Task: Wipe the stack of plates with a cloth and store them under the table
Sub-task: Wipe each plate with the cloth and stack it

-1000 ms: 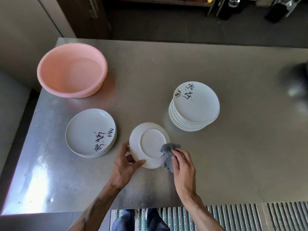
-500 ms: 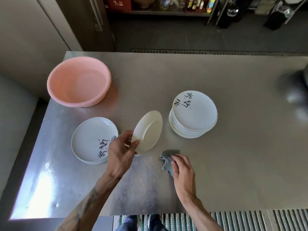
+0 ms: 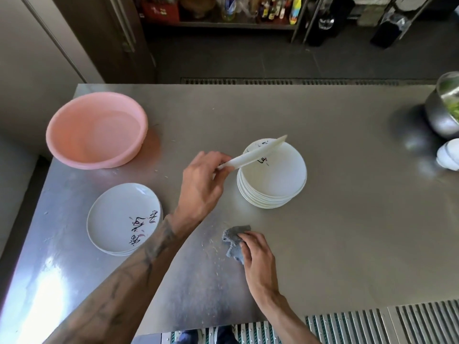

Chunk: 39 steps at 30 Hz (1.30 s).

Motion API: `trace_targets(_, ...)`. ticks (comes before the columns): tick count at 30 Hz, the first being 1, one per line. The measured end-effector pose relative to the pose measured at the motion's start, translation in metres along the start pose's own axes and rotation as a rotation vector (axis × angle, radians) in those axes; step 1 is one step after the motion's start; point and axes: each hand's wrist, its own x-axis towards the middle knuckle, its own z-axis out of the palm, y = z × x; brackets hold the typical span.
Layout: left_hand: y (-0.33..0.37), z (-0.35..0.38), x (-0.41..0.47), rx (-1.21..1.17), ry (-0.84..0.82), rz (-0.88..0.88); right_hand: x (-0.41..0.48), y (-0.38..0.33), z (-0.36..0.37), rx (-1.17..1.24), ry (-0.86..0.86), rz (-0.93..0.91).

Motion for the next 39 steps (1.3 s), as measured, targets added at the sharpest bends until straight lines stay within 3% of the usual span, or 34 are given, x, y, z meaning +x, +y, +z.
trace_targets(7, -0.013, 0.036, 0.019, 0.063, -0.083, 0.232, 0.004, 0.0, 0.001, 0.013, -0.012, 0.001)
trace_targets(11, -0.021, 0.055, 0.023, 0.008, -0.159, 0.269, 0.004, -0.001, 0.003, 0.015, -0.024, 0.015)
trace_targets(22, -0.05, 0.091, 0.007, -0.151, -0.348, 0.134, 0.003, -0.001, 0.001, 0.02, -0.019, 0.031)
trace_targets(27, -0.048, 0.098, 0.006, -0.12, -0.355, 0.081, 0.002, -0.002, 0.002, 0.015, -0.015, 0.023)
trace_targets(32, -0.046, 0.105, 0.009, -0.002, -0.261, 0.054, 0.0, -0.003, 0.002, 0.007, -0.017, 0.023)
trace_targets(39, -0.051, 0.106, 0.006, 0.083, -0.349, 0.054, 0.001, -0.003, 0.0, -0.005, -0.027, 0.025)
